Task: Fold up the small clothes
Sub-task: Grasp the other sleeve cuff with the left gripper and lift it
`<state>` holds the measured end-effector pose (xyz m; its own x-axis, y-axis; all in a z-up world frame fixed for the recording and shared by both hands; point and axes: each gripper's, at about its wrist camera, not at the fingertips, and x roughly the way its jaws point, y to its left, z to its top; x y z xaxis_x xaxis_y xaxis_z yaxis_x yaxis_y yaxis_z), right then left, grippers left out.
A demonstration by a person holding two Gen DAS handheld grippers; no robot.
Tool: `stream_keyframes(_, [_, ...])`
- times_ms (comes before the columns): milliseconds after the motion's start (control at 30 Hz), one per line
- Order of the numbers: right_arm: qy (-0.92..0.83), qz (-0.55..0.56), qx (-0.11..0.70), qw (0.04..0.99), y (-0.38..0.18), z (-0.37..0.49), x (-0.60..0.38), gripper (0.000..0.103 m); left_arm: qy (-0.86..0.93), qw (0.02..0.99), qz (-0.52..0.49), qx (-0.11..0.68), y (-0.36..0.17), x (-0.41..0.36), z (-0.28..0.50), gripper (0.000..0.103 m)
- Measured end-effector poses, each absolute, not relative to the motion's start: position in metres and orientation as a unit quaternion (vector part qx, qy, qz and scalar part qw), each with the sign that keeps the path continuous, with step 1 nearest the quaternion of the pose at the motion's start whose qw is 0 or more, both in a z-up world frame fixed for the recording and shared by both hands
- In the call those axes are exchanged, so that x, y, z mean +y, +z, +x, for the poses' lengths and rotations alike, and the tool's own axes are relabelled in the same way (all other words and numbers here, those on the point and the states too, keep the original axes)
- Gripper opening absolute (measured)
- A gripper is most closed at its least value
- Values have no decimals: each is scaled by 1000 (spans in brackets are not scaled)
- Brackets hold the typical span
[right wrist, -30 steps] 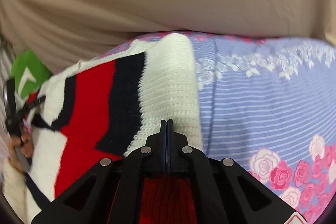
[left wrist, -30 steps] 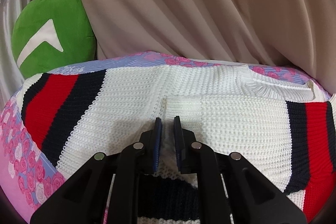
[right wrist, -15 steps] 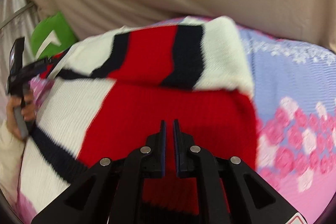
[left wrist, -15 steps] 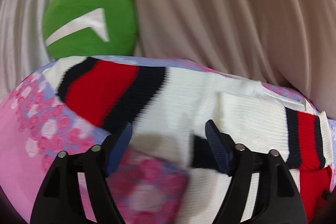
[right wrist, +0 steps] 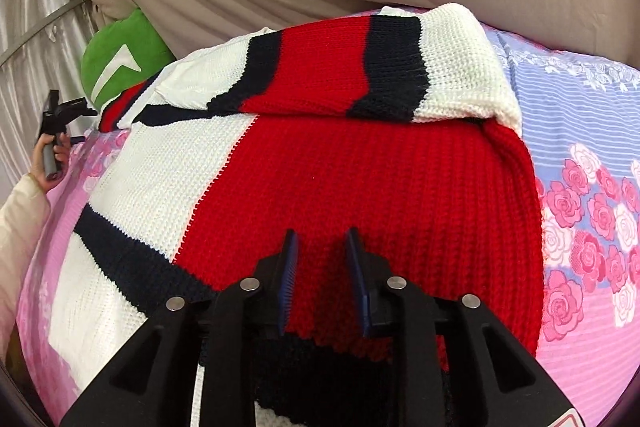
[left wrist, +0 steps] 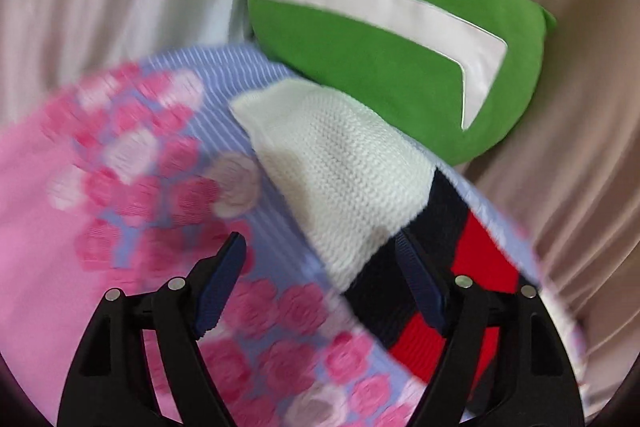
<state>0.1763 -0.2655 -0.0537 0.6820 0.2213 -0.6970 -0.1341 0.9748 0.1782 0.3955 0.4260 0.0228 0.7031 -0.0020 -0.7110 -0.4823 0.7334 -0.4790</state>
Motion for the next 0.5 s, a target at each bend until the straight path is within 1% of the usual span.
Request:
stream_keyframes(33, [97,55,387,916,-54,176,-264,29,133,853,-355,359,18,428,399,71])
stream_keyframes(100, [97,53,386,916,-53,177,-263,30,139,852,-364,351,14,429,404,58])
stream_keyframes(133, [97,53,386,916,-54,177,-263,31,130,855,-360,349,15,427,407,26])
stream_keyframes(167, [97,53,386,916,-54,177,-263,31,125,853,-362,354,16,425,409,8])
stream_keyframes(233, [99,55,386,916,-54,177,-263,32,128,862,-355,339,29,418,409,8])
stream_keyframes(300, [100,57,386,915,-54,177,-262,34,123,890,-310,309,62,390,399,7])
stream_keyframes(400, [101,59,385,915,-55,177,-262,35,82,930,-242,265,116,326,380,7])
stream_keyframes(500, [103,63,384,916,-55,177,-262,35,-4,958,-173,229,166,229,356,7])
